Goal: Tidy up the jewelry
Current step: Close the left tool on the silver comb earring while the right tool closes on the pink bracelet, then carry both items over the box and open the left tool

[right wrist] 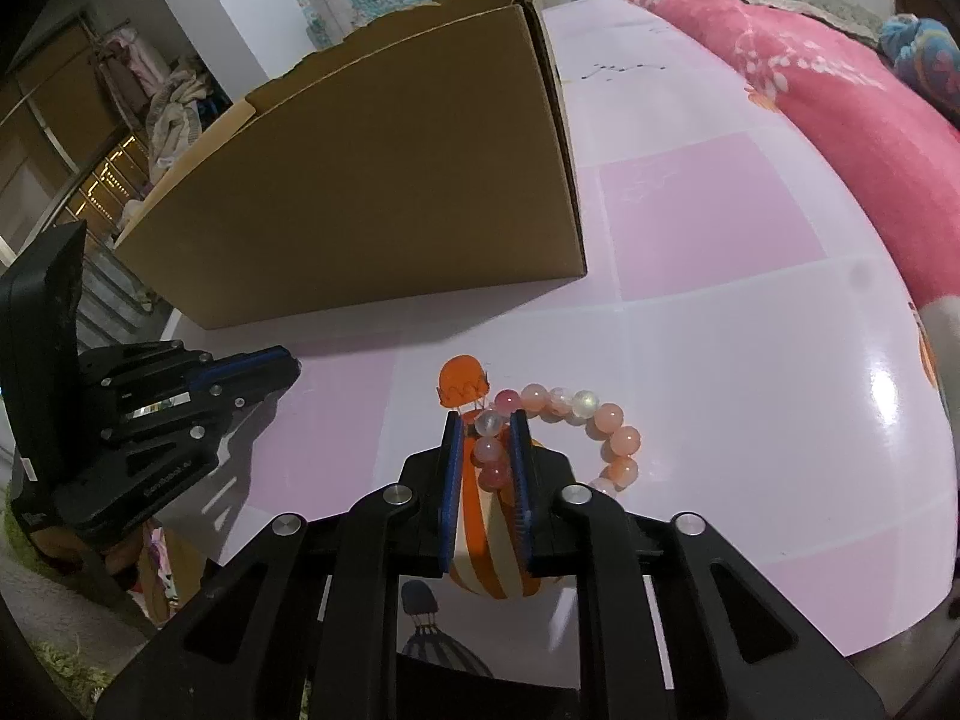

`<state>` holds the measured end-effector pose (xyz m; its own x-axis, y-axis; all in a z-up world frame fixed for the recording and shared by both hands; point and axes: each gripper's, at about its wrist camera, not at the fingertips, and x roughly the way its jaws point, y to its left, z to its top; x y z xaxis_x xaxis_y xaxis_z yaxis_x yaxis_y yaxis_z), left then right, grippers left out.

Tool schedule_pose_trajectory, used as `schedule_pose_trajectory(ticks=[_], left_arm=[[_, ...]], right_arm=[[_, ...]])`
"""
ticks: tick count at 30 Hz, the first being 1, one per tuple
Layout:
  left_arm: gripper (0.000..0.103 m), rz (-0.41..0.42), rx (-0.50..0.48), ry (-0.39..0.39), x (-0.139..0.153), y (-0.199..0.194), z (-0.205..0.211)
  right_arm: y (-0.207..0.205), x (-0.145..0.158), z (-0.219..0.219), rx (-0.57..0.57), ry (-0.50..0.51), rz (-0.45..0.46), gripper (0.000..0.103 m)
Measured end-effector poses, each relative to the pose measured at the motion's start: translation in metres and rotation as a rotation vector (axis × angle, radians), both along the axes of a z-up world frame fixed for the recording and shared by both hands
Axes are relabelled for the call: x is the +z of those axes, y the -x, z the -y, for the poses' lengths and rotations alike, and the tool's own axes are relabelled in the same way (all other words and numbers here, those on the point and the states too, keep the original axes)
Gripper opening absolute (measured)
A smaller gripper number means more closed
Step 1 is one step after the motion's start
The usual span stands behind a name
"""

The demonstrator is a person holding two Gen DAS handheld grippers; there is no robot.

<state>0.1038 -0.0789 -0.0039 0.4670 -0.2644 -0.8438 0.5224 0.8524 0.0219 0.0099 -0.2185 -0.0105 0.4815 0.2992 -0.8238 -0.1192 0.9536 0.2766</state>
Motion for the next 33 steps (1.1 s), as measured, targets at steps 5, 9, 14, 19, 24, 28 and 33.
schedule_pose_trajectory(ticks=[5,9,14,19,24,28,33], left_arm=[[0.004,0.016,0.005,0.01,0.009,0.006,-0.006],[0.004,0.029,0.012,0.018,0.017,0.011,-0.015],[0.004,0.044,0.018,0.037,0.028,0.02,-0.022],[0.004,0.075,0.019,0.06,0.042,0.029,-0.024],[0.004,0.113,0.029,0.102,0.06,0.037,-0.029],[0.004,0.15,0.034,0.152,0.082,0.038,-0.038],[0.004,0.219,0.036,0.185,0.11,0.036,-0.053]], right_arm=[[0.001,0.002,0.0,0.003,0.003,-0.006,0.029],[0.0,0.004,-0.004,0.01,0.032,0.002,0.042],[-0.002,0.002,-0.018,0.036,0.125,0.025,0.042],[-0.001,-0.001,-0.039,0.067,0.304,0.069,0.028],[-0.002,0.0,-0.028,0.035,0.239,0.035,0.007],[-0.003,0.01,-0.002,-0.029,0.062,0.025,0.007],[0.001,0.048,0.03,-0.112,-0.098,0.1,0.007]])
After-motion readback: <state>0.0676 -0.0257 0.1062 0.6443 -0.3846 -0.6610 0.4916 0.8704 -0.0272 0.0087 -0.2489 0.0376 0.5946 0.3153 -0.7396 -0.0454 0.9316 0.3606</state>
